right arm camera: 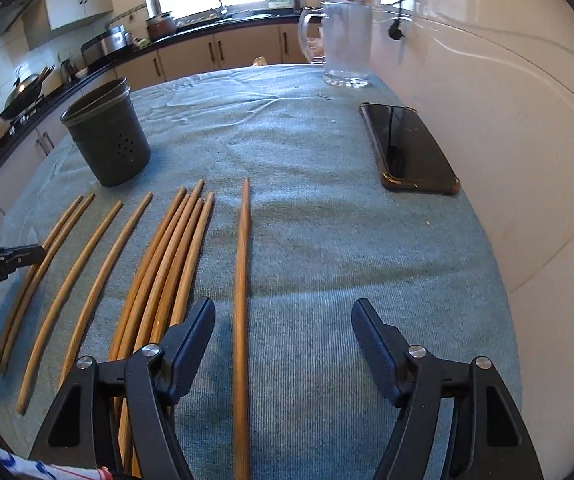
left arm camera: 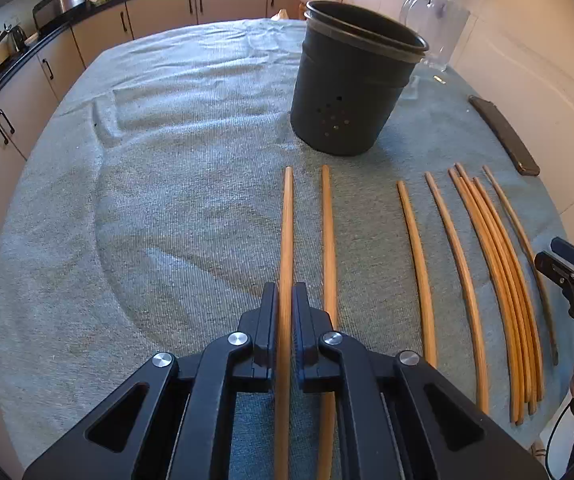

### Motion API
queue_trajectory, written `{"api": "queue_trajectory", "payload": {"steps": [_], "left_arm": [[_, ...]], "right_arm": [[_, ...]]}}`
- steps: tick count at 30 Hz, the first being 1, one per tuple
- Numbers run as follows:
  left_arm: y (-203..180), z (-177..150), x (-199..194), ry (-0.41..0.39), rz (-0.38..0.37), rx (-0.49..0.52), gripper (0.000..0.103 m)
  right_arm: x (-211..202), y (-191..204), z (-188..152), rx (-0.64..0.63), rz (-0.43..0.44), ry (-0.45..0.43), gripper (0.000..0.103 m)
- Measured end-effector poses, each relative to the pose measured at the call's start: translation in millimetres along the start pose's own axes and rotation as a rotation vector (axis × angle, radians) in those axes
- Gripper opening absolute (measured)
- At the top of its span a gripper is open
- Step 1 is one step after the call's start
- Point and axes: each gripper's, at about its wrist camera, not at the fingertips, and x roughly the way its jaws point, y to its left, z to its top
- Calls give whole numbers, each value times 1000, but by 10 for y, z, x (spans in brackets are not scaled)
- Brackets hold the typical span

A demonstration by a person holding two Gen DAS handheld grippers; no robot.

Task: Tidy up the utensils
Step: 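Close the left tool on one chopstick while the right tool grasps another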

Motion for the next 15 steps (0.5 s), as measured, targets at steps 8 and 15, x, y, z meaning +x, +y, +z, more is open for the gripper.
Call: {"api": "queue_trajectory", "payload": {"steps": [8, 15], "left_arm": [[117, 177, 55, 101, 0, -43, 7], [100, 357, 143, 162, 21, -10, 7]], "right_arm": [[325, 42, 358, -80, 54, 170, 53], [609, 71, 667, -140, 35, 292, 52]]}}
